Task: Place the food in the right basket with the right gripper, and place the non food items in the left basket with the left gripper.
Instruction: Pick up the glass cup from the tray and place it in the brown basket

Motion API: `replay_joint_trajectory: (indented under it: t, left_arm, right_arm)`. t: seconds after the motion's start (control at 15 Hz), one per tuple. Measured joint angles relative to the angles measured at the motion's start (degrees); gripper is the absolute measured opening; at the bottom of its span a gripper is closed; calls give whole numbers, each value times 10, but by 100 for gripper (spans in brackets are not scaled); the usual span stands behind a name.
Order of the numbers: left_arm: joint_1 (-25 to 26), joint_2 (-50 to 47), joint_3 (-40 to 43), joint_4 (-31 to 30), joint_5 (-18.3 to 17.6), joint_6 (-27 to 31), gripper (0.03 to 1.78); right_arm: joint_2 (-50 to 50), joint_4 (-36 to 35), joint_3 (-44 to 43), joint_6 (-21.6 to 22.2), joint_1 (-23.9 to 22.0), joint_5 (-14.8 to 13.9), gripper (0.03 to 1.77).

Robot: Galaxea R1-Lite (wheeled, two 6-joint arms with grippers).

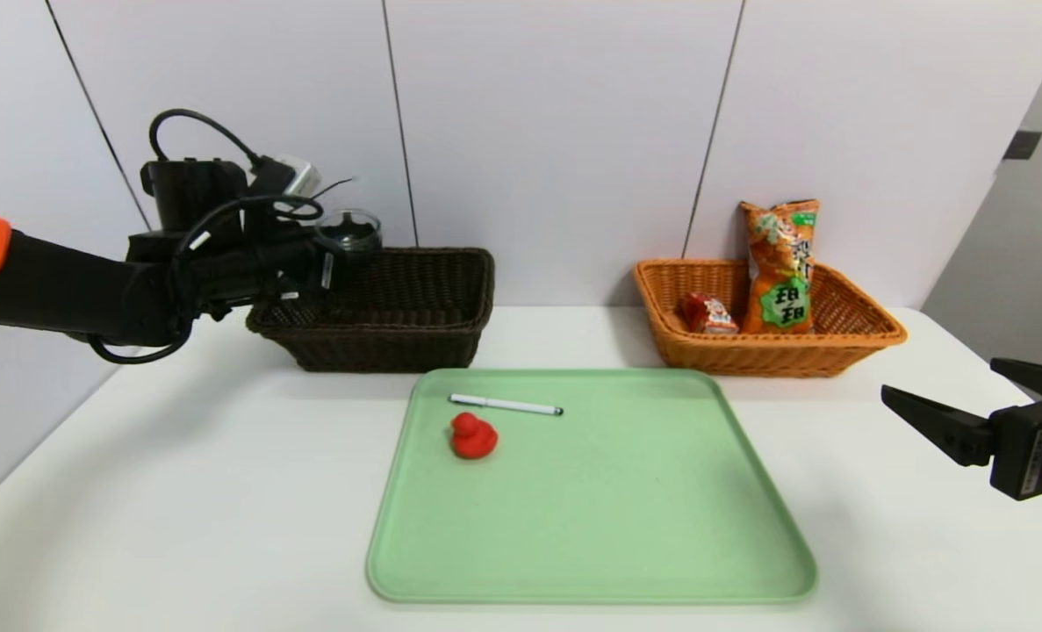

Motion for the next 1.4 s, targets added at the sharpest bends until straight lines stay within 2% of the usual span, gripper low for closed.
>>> replay_joint_trajectory:
  t: [0.27,0.47,1.2,1.4]
  left_arm:
    - [2,-17,-75,160,26,17,120]
    - [1,-2,-141,227,34,19,120]
    - [2,62,-152,235,50,39,120]
    - [2,75,-154,234,67,40,120]
  right_arm:
    - [-5,0,6,0,2,0,170]
    - [-7,0,8,0,2,0,170]
    - [0,0,16,14,2,16,171]
    - [2,0,20,24,2,17,171]
